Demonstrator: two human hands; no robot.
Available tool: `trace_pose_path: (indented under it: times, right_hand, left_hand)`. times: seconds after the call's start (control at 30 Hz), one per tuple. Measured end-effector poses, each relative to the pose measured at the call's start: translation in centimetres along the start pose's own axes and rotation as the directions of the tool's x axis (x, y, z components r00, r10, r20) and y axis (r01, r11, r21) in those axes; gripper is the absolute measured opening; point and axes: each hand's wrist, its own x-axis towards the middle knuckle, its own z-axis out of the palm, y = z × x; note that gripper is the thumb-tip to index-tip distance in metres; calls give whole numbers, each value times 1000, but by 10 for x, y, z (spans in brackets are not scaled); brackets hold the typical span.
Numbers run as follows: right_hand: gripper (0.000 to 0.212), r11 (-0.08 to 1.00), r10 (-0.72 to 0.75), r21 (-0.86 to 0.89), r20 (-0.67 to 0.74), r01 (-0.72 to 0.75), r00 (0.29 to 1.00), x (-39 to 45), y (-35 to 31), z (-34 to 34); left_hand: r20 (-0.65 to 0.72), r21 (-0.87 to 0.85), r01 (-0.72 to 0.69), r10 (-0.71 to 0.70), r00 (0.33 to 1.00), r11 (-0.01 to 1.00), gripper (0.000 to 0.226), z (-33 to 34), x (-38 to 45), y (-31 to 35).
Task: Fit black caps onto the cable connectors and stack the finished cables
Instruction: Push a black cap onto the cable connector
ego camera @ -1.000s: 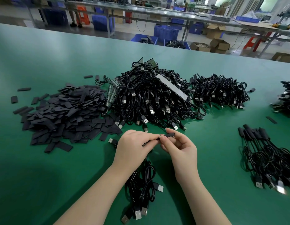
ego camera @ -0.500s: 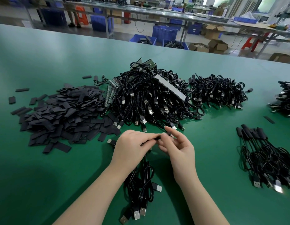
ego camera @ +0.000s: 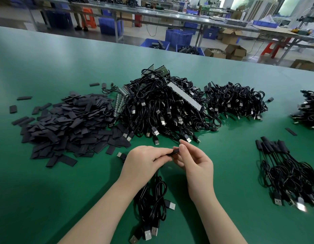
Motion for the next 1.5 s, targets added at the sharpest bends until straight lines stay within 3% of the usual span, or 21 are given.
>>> trace_pose_path:
  times: [0.17,0.47,1.07,1.27,1.5]
  right_hand:
    - [23,994,-95,-48,-13,94,995,0,-3,-1]
    - [10,980,-164,-121,-72,155,984,3,1,-5]
    - [13,976,-174,-160,-142,151,974,0,1,-1]
    - [8,983,-155,-129,-207,130,966,3,2,-3]
    - [10,978,-166,-154,-162,141,973,2,2,-3]
  left_hand:
    - [-13,-53,32,-33,999,998,20,1,1,0]
    - [4,-80,58,-58,998,995,19,1,1,-1]
    - [-12,-115,108,-110,994,987,20,6,-1,-3]
    - [83,-59,106,-101,991,993,14,7,1,-6]
    - [102,-73,85,-77,992,994,14,8,0,-7]
